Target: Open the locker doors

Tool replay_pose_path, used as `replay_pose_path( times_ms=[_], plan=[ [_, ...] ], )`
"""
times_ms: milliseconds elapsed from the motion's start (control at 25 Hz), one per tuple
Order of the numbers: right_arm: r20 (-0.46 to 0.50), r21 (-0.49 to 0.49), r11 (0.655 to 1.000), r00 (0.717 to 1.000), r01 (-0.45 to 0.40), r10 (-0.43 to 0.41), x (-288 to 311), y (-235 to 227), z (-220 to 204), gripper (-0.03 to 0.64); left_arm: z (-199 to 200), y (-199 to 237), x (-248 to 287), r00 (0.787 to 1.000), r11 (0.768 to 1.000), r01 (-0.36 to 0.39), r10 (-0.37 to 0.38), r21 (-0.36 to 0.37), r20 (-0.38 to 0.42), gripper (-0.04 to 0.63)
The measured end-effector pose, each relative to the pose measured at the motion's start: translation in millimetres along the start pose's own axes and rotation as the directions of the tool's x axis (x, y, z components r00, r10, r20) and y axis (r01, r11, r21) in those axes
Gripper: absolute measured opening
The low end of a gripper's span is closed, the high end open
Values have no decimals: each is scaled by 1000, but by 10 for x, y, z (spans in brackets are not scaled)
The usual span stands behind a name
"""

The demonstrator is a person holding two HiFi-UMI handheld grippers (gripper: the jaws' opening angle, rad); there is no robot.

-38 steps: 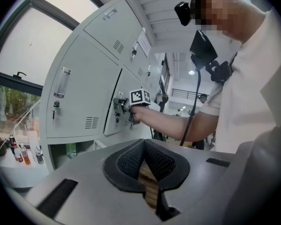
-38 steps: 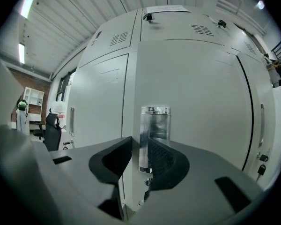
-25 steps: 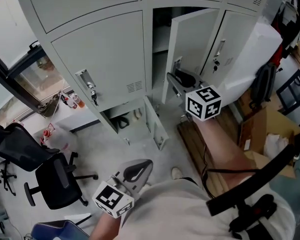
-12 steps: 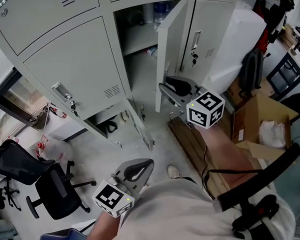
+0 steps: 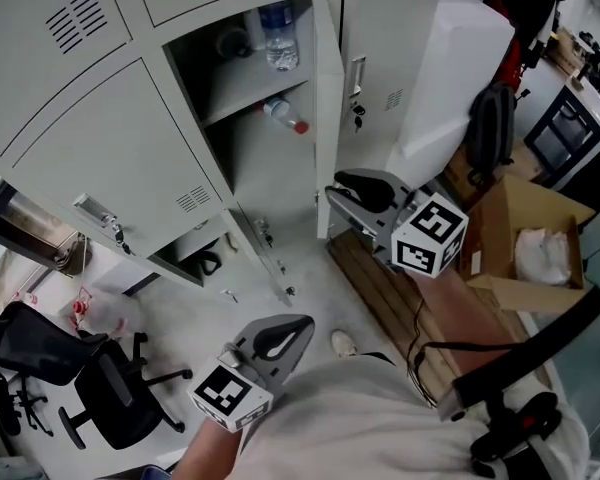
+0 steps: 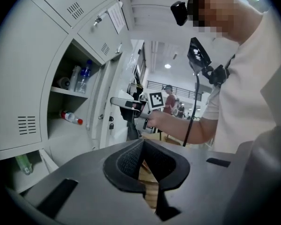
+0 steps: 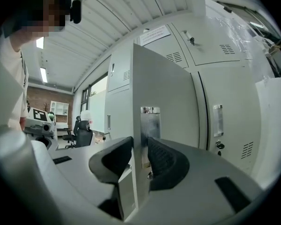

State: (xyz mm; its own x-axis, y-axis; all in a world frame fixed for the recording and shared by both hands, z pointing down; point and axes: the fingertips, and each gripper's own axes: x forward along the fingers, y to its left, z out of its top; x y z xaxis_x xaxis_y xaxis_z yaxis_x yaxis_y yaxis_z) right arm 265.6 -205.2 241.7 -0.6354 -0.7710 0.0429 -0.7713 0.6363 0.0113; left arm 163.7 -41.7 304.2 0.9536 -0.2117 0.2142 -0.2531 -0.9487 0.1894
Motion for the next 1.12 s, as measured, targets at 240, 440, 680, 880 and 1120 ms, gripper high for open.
replay_pose_path(
  times_ms=[240,440,680,880,1120],
  plan=[
    [2,-14,1000,1000,-18,18,-339,-172,-6,77,103,-54,358,999,999,32,-32,14,1,11],
    [7,-16,1000,1000,-9,9,-588,-358,-17,60,153,-87,668,998,998,56,-56,27,-7,11],
    [14,-7,1000,1000,-2,2,-852,-640,-39,52,249,-121,1061,997,996,78,-78,33,-1,12],
    [17,7,1000,1000,-3,3,-1049,-914,-52,51,304,-119,1329,997,996,77,-77,38,-6,11],
    [26,13,999,999,-29,28,-1166,-1126,-52,49,338,-124,1578,998,998,61,-62,26,3,11]
  ],
)
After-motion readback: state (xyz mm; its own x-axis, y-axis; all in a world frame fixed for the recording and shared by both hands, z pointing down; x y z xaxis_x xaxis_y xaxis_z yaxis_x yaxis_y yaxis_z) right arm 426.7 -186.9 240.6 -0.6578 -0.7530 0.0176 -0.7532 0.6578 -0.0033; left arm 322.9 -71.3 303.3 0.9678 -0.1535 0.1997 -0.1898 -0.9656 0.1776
